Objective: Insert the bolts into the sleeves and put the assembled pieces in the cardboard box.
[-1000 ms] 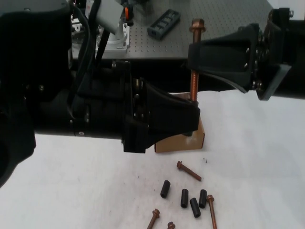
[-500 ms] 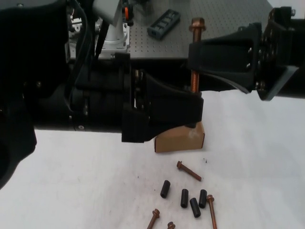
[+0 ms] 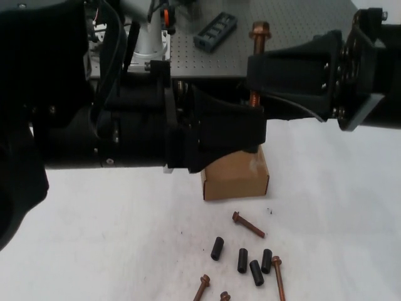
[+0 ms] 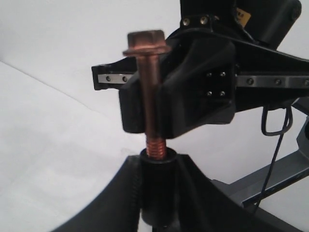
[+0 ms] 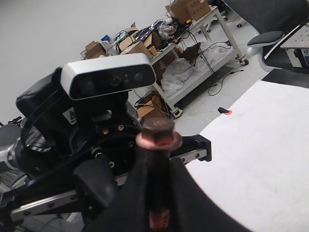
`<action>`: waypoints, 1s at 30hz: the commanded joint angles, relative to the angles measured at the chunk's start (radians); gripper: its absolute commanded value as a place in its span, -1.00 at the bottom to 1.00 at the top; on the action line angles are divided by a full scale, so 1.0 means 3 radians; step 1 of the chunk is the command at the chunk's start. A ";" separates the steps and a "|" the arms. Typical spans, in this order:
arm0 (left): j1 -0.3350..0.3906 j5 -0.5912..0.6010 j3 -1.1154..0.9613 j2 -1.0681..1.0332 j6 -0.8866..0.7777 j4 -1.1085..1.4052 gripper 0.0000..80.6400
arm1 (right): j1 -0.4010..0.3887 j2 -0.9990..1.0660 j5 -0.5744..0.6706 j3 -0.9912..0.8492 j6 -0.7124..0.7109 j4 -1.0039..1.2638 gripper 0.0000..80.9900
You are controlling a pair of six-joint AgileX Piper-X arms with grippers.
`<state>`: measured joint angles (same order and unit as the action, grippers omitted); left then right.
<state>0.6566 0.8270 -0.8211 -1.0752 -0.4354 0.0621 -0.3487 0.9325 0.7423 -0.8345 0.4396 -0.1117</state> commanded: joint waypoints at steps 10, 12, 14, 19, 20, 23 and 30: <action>0.0003 -0.0321 -0.0029 0.0028 0.0370 0.0099 -0.98 | 0.0036 -0.0037 -0.0205 -0.0034 -0.0129 0.0043 0.20; 0.0003 -0.0445 -0.0029 0.0028 0.0428 0.0099 -0.98 | 0.0090 -0.0094 -0.0272 -0.0034 -0.0114 0.0044 0.20; 0.0003 -0.0713 -0.0029 0.0028 0.0404 0.0099 -0.98 | 0.0161 -0.0184 -0.0372 -0.0034 -0.0115 0.0037 0.20; -0.0043 -0.1517 -0.0082 -0.0181 0.0120 0.0099 -0.98 | 0.0432 -0.0513 -0.0888 -0.0034 -0.0115 -0.0232 0.20; -0.0066 -0.1648 -0.0128 -0.0306 0.0067 0.0099 -0.98 | 0.0475 -0.0583 -0.0994 -0.0034 -0.0124 -0.0356 0.20; -0.0109 -0.2040 -0.0346 -0.0712 0.0052 0.0091 -0.98 | 0.0598 -0.0724 -0.1257 -0.0034 -0.0172 -0.0946 0.20; -0.0147 -0.2324 -0.1655 -0.2094 0.0052 -0.1011 -0.98 | 0.0615 -0.0779 -0.1939 -0.0011 -0.0446 -0.2336 0.20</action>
<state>0.6128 0.1440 -1.3316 -1.7967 -0.4121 -0.2356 -0.1679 0.7030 0.3061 -0.8399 0.3779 -0.5271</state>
